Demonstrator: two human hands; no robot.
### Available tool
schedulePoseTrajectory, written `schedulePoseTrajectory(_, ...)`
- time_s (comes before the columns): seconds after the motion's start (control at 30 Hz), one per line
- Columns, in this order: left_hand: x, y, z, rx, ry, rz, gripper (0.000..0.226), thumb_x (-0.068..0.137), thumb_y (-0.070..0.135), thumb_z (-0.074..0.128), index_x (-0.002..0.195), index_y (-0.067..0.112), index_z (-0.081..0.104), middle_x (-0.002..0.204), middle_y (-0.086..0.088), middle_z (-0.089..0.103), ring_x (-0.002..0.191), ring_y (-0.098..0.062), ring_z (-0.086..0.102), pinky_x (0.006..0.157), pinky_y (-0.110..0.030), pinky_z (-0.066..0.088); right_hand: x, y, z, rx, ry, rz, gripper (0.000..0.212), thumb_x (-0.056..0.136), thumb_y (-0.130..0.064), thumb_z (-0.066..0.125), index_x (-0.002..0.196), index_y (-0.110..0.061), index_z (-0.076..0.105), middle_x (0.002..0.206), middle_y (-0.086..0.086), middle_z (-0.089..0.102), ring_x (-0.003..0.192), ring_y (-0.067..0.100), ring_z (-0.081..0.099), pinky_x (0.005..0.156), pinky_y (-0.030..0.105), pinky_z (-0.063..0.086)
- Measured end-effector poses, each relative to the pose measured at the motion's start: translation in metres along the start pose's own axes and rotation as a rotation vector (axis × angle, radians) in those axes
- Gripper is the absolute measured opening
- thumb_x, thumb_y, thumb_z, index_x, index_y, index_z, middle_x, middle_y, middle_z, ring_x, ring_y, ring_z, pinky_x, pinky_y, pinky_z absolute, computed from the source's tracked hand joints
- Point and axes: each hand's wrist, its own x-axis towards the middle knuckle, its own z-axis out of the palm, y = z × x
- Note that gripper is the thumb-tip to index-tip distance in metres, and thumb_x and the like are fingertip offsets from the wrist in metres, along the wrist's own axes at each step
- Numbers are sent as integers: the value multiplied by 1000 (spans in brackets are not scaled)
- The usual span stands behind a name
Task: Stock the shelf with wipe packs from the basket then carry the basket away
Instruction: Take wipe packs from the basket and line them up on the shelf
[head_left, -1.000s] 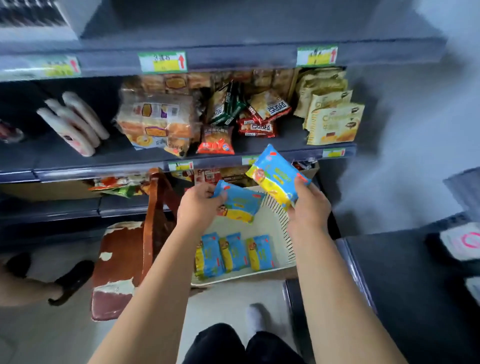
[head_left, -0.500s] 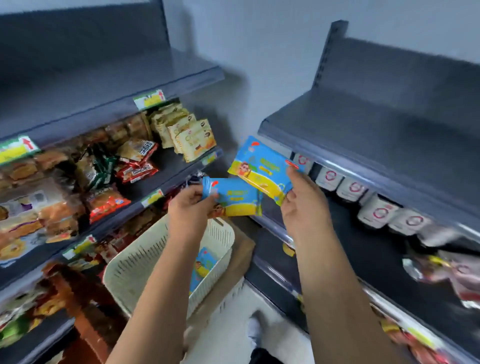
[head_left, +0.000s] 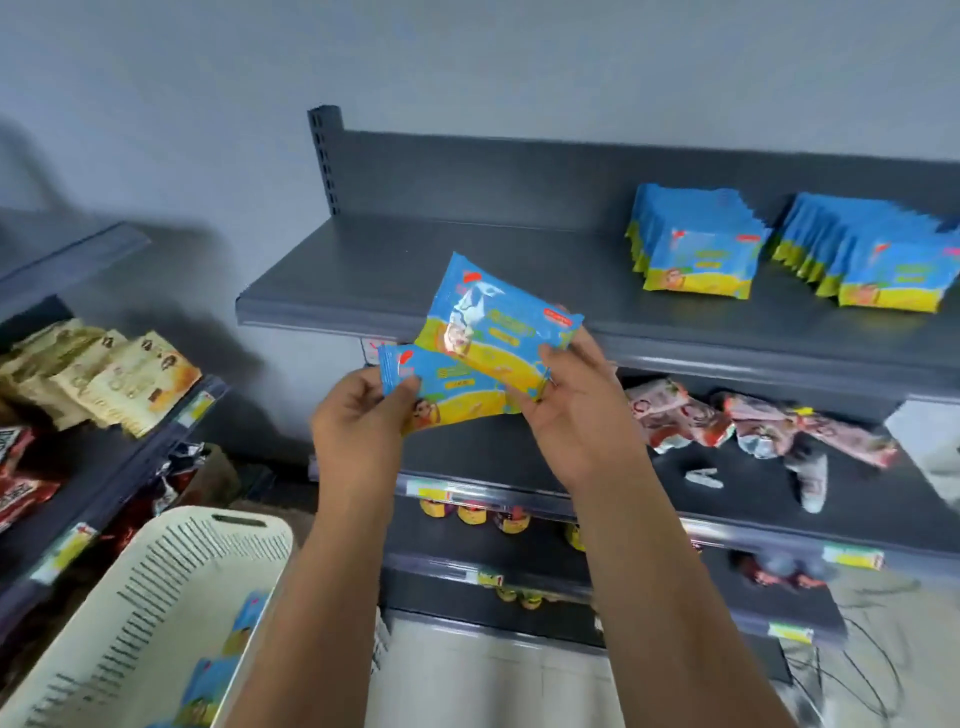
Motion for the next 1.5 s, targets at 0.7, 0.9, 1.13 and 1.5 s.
schedulePoseTrajectory(0.7,-162,-3,352,-8,-439,78,5,95,2,70,97,-1,72,72,7,77,66,-3,72,57,-15,53,-86,-286,-247,100,343,-418,35,103,-6,55,137,-6,57,131,16,69,112,31,67,72,33,63)
schedulePoseTrajectory(0.9,-171,-3,435,91,-543,163,49,94,4,72,56,27,52,46,19,41,45,2,39,52,-7,35,-76,-356,-301,130,345,-544,38,103,-2,53,141,-5,54,134,14,67,125,28,65,103,41,54)
schedulePoseTrajectory(1.13,-151,-2,538,87,-665,146,24,90,11,78,69,18,71,70,10,72,72,-9,70,75,-29,58,-40,-410,-337,70,367,-599,37,104,-4,54,141,-4,54,131,11,69,114,23,69,92,36,59)
schedulePoseTrajectory(1.5,-170,-45,690,126,-696,-20,7,90,13,78,90,20,75,91,-3,79,88,-20,76,81,-38,64,-8,-504,-421,-81,491,-684,33,103,-4,54,135,-5,58,129,14,70,107,24,71,75,30,61)
